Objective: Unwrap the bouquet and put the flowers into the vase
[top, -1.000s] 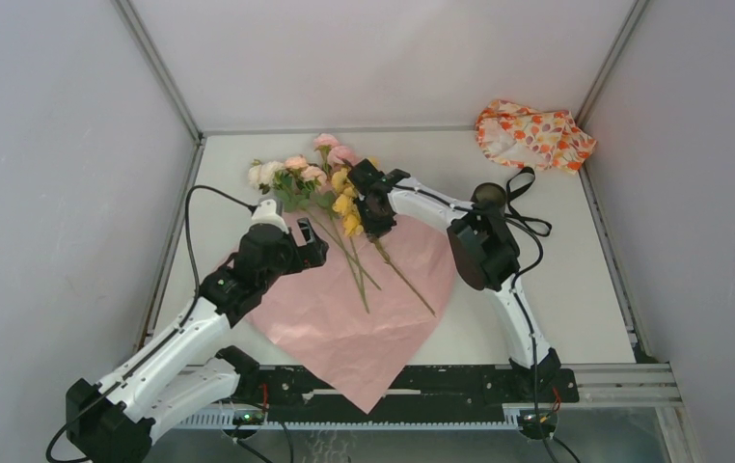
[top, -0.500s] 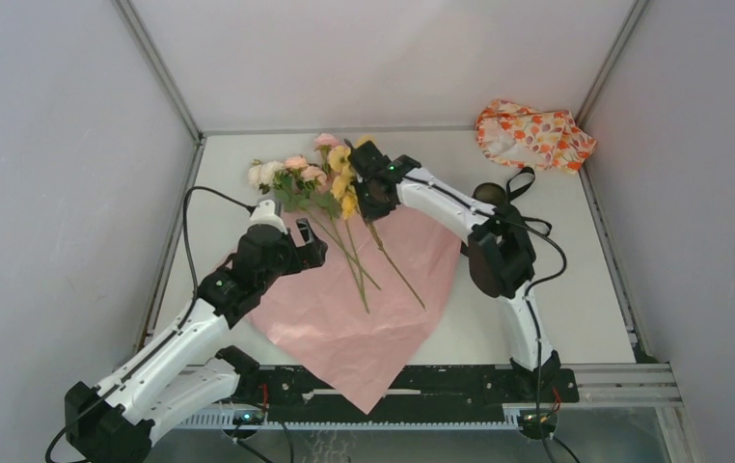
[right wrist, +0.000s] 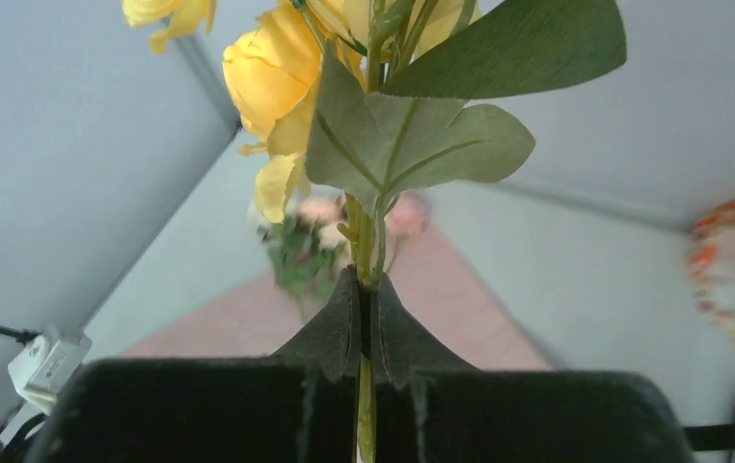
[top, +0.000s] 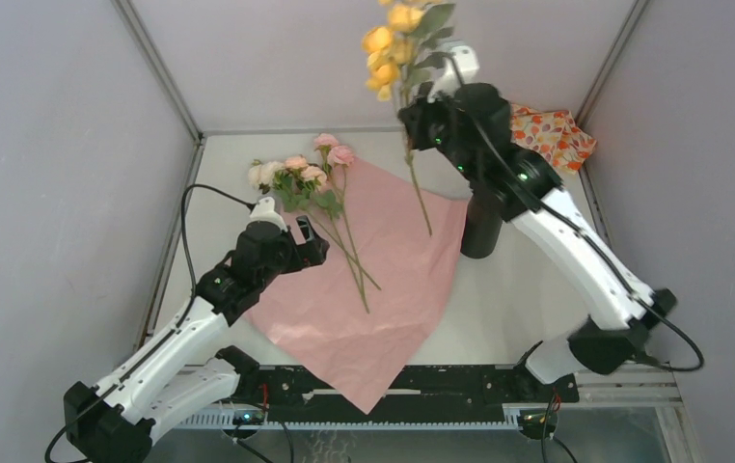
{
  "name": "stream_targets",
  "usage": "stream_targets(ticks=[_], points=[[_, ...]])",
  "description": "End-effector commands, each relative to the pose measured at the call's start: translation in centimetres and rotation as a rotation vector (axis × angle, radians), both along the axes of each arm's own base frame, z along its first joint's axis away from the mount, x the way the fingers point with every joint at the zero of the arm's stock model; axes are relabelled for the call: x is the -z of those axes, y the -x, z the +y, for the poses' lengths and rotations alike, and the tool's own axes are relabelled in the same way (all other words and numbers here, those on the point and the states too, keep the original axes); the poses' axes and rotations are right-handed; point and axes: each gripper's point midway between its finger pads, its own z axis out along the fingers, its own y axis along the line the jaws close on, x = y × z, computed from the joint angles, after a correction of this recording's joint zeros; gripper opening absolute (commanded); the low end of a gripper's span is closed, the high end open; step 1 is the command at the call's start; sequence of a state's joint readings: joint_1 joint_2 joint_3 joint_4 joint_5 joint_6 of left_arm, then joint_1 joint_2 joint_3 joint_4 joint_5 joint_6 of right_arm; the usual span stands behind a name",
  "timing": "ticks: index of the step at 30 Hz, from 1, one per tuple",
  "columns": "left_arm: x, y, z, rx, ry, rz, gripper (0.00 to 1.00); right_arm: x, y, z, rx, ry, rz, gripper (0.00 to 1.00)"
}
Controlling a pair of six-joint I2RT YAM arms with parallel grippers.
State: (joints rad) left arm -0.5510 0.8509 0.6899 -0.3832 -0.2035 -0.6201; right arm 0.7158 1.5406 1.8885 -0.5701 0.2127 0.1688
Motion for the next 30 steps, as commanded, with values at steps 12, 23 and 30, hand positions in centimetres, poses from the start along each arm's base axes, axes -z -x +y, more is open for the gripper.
stream_targets(ticks=[12,23,30], points=[[-4.9,-2.4,-3.6,0.065,0.145,-0.045,1.0,-12.0,5.9,-17.8,0.461,-0.199,-0.629,0.0],[-7.1,-3.6,-4.5,0.073,0.171,-0.074,1.0,-8.1,1.6,-19.8,0.491,-0.198,-0.574,0.0],[-6.7,-4.1,-5.3,0.09,0.185,-0.059,1.0,-3.5,-1.2,-20.4,0.495,-0.216,-0.504,0.0]])
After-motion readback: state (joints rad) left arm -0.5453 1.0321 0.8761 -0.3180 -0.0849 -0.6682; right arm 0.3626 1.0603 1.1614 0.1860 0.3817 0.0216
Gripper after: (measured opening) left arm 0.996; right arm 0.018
